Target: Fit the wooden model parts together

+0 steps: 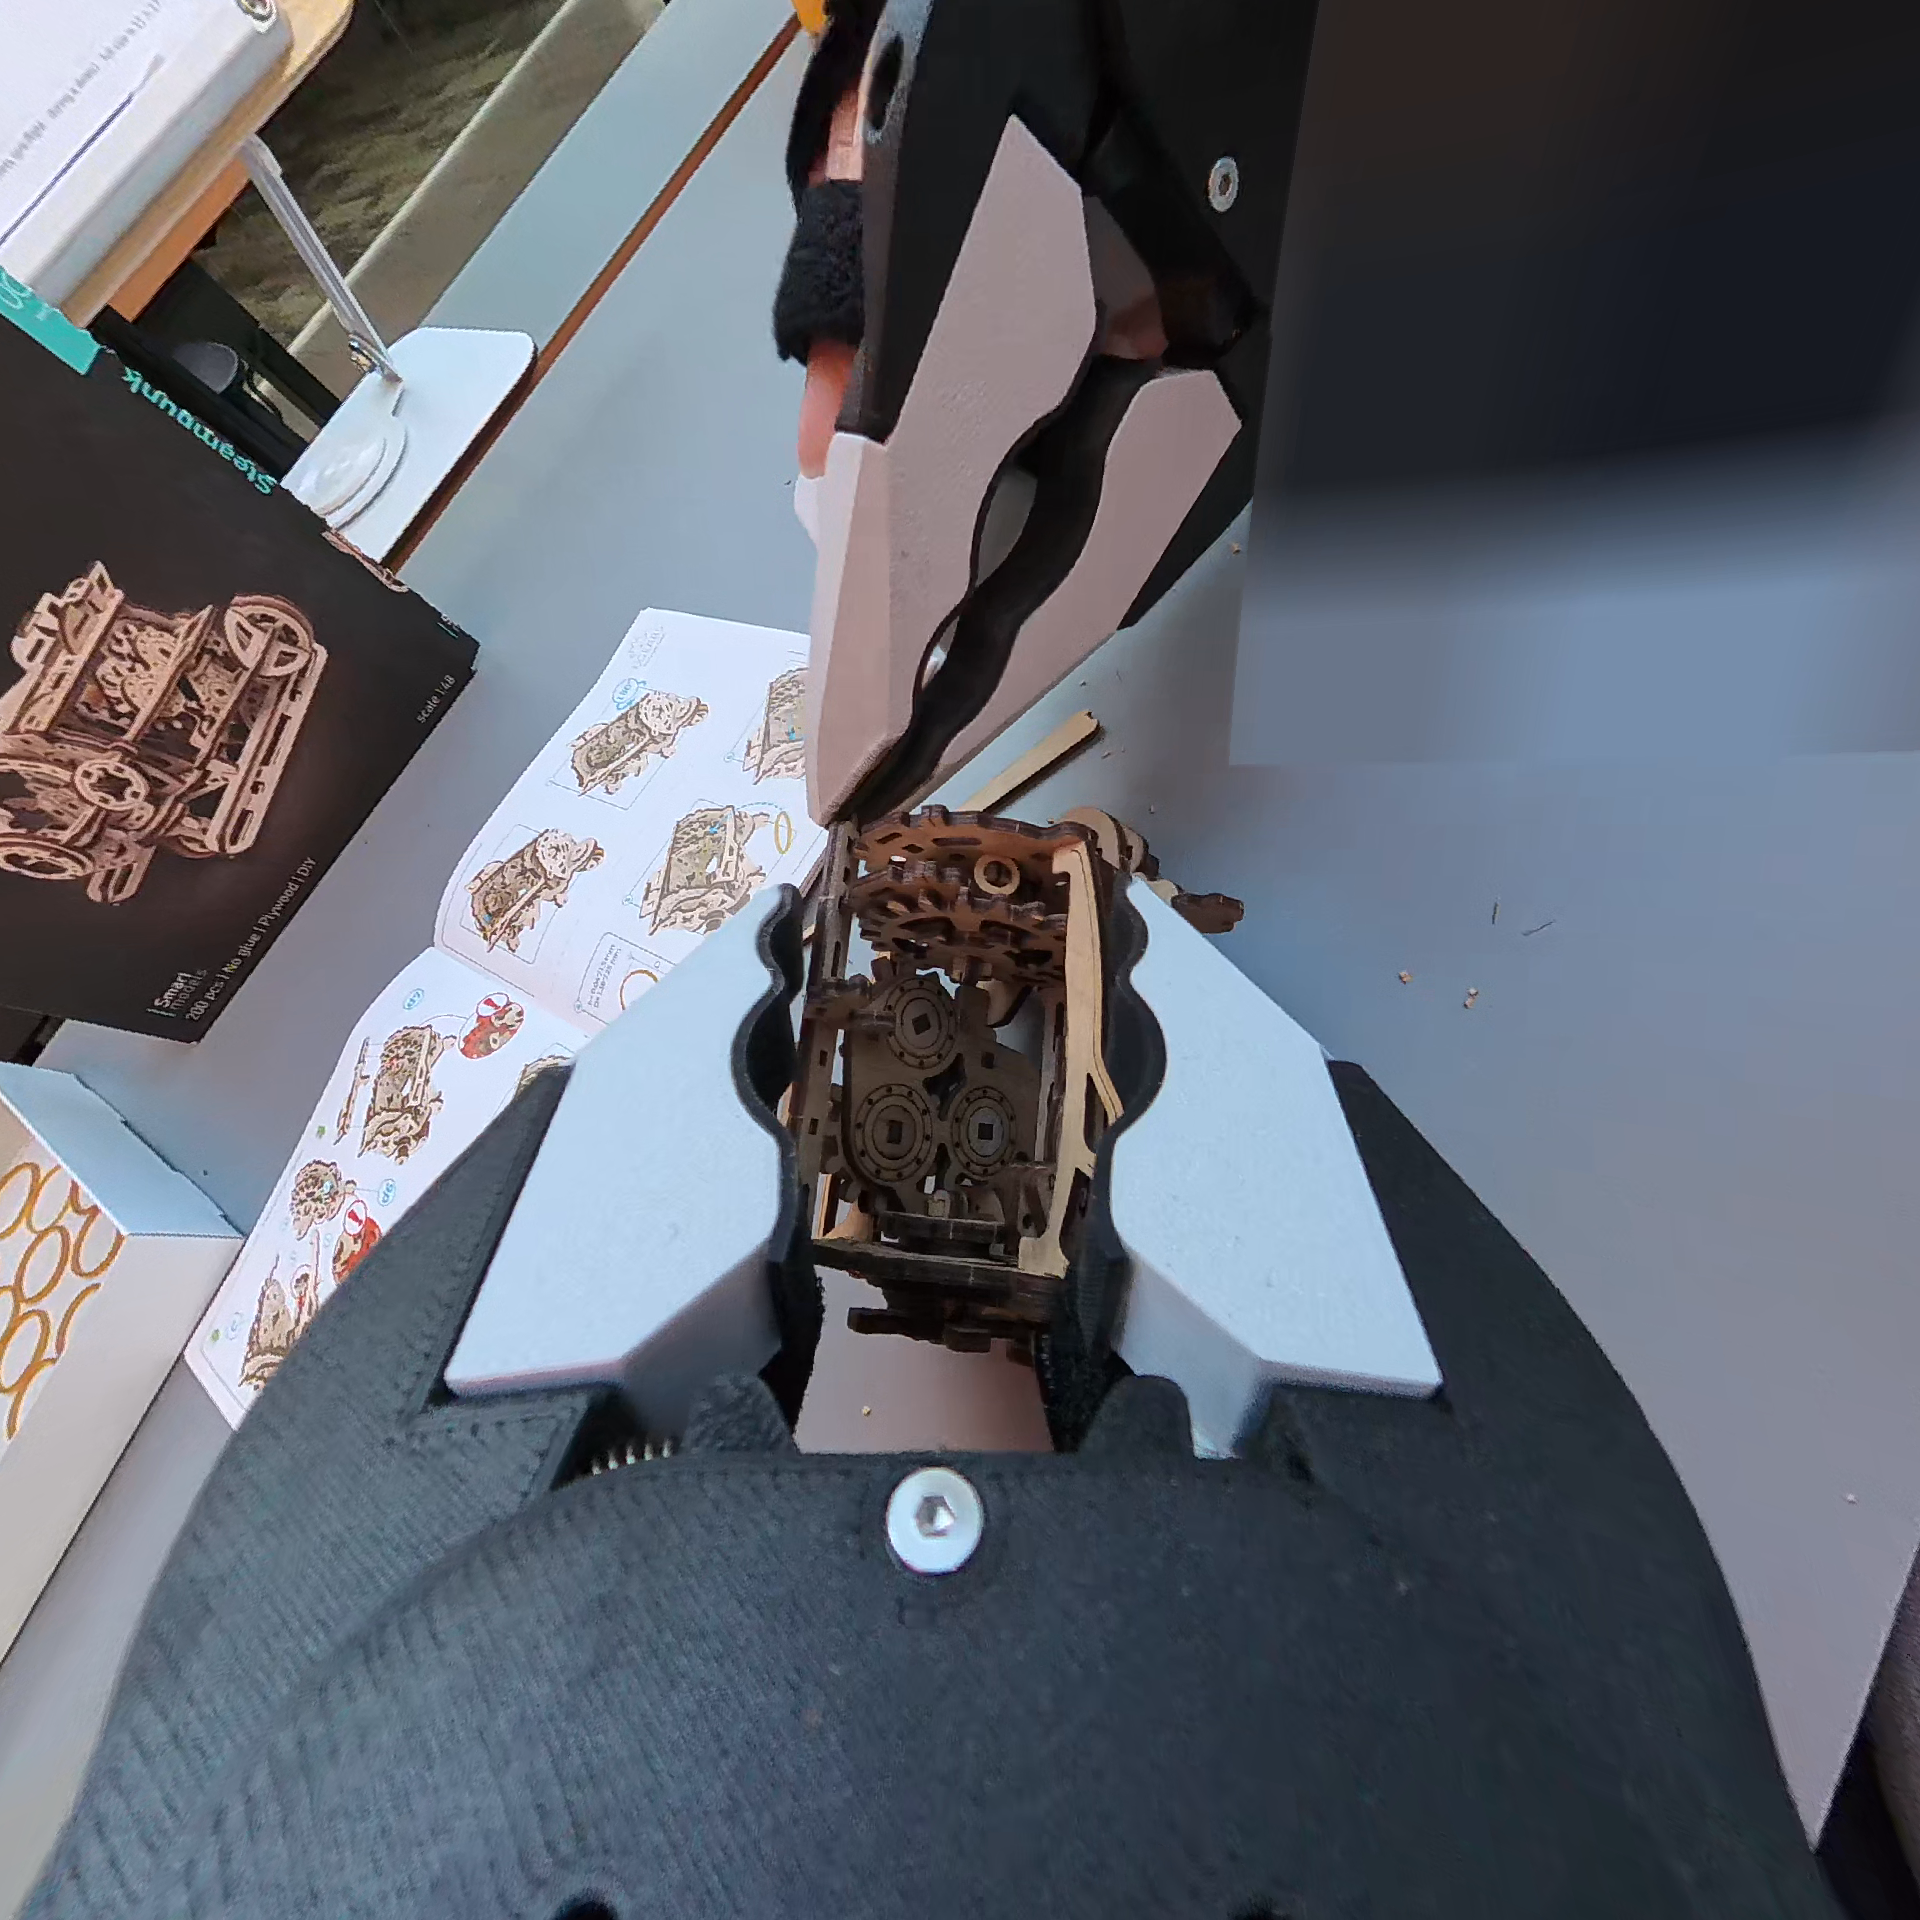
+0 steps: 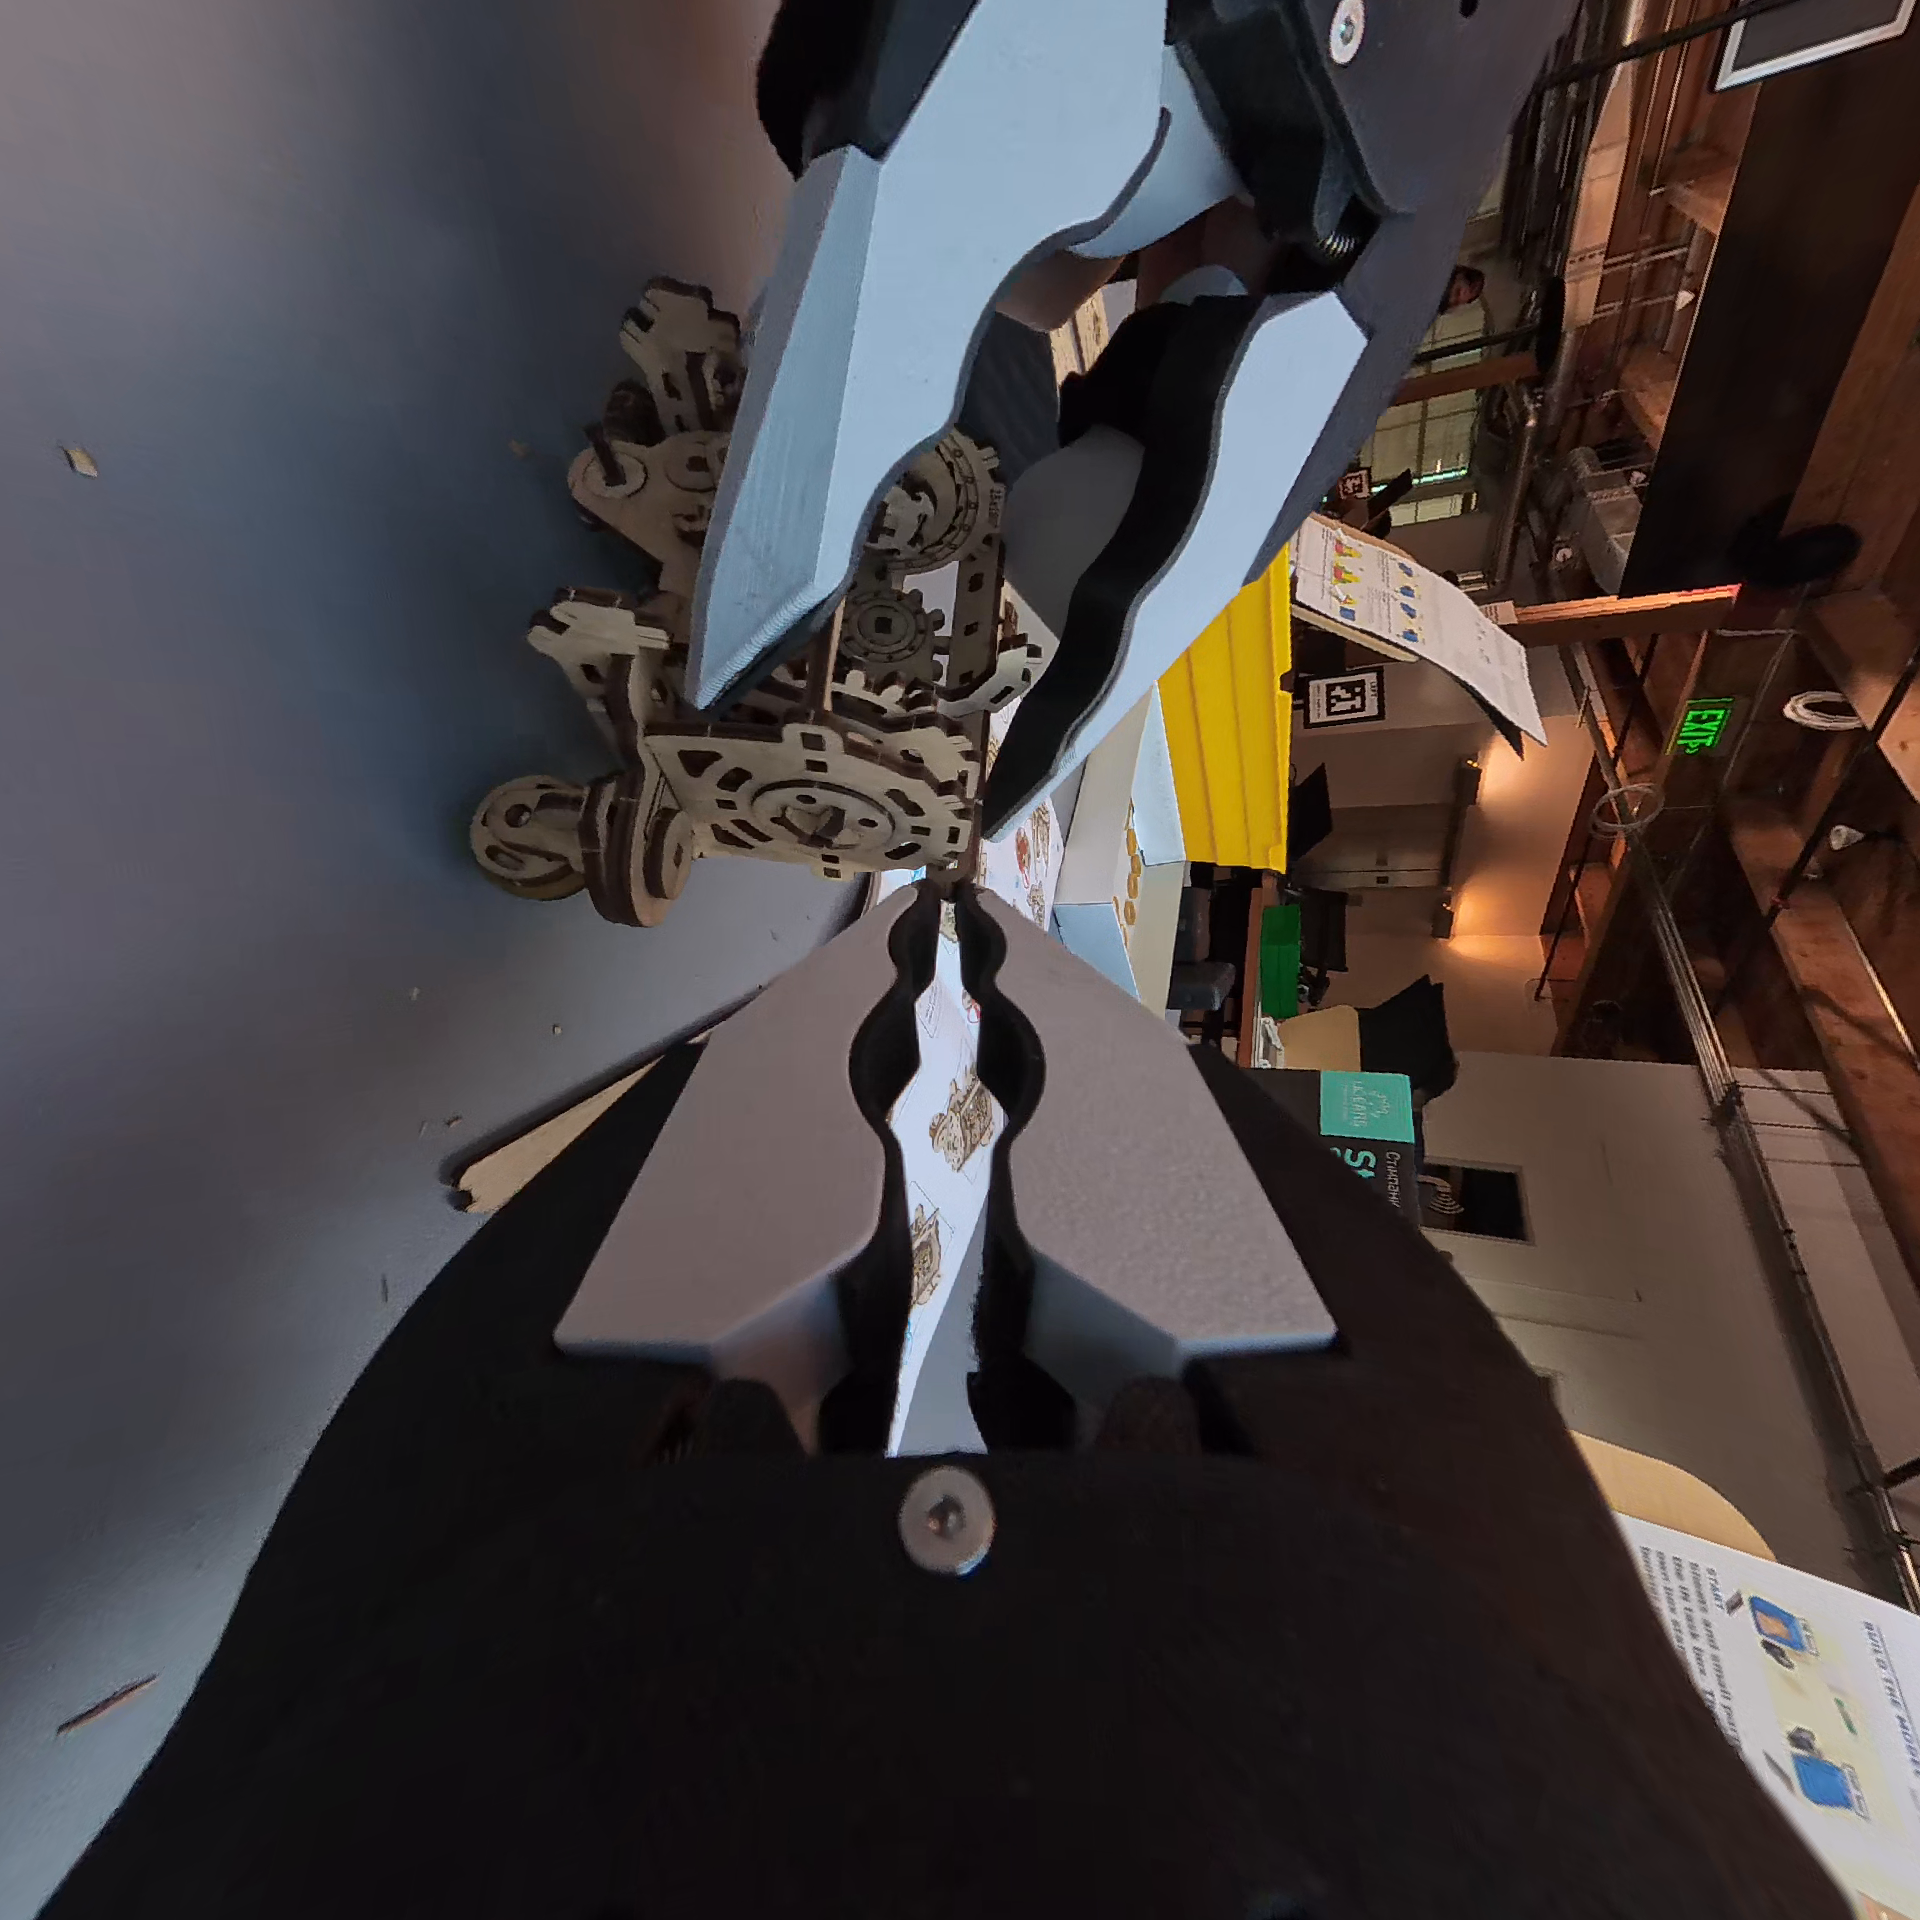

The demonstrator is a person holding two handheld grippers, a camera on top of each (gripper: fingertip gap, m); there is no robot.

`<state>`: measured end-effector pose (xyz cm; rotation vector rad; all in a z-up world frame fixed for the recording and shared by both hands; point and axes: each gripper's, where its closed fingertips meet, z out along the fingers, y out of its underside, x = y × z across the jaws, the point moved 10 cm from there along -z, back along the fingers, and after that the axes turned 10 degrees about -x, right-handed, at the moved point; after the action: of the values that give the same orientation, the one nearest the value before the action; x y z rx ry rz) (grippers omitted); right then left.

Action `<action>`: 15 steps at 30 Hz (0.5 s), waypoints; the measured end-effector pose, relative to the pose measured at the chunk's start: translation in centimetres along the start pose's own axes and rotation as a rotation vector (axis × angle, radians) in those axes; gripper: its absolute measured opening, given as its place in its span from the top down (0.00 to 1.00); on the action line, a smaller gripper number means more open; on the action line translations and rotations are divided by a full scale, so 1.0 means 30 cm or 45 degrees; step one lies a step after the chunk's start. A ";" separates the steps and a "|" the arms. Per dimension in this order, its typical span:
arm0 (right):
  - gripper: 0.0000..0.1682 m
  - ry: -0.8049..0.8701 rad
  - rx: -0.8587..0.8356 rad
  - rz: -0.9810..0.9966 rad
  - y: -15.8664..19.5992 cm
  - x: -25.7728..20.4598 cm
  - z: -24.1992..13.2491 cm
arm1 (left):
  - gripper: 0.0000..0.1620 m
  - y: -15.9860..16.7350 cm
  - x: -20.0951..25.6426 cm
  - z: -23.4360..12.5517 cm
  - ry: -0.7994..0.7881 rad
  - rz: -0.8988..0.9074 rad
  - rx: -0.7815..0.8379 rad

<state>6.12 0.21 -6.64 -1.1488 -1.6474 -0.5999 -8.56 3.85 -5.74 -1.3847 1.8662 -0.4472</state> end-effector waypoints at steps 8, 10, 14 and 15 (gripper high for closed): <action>0.99 0.076 -0.021 -0.054 -0.018 -0.009 -0.001 | 0.66 0.010 -0.001 -0.007 0.025 0.024 0.034; 0.99 0.085 -0.025 -0.069 -0.020 -0.011 -0.001 | 0.66 0.012 -0.003 -0.007 0.032 0.021 0.039; 0.99 0.101 -0.035 -0.107 -0.022 -0.016 -0.005 | 0.66 0.011 -0.002 -0.006 0.028 0.050 0.044; 0.99 0.103 -0.036 -0.113 -0.023 -0.016 -0.005 | 0.66 0.011 -0.001 -0.006 0.029 0.055 0.045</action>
<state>5.60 -0.40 -6.94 -1.0625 -1.6317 -0.7187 -8.90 3.98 -5.84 -1.3190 1.8940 -0.4737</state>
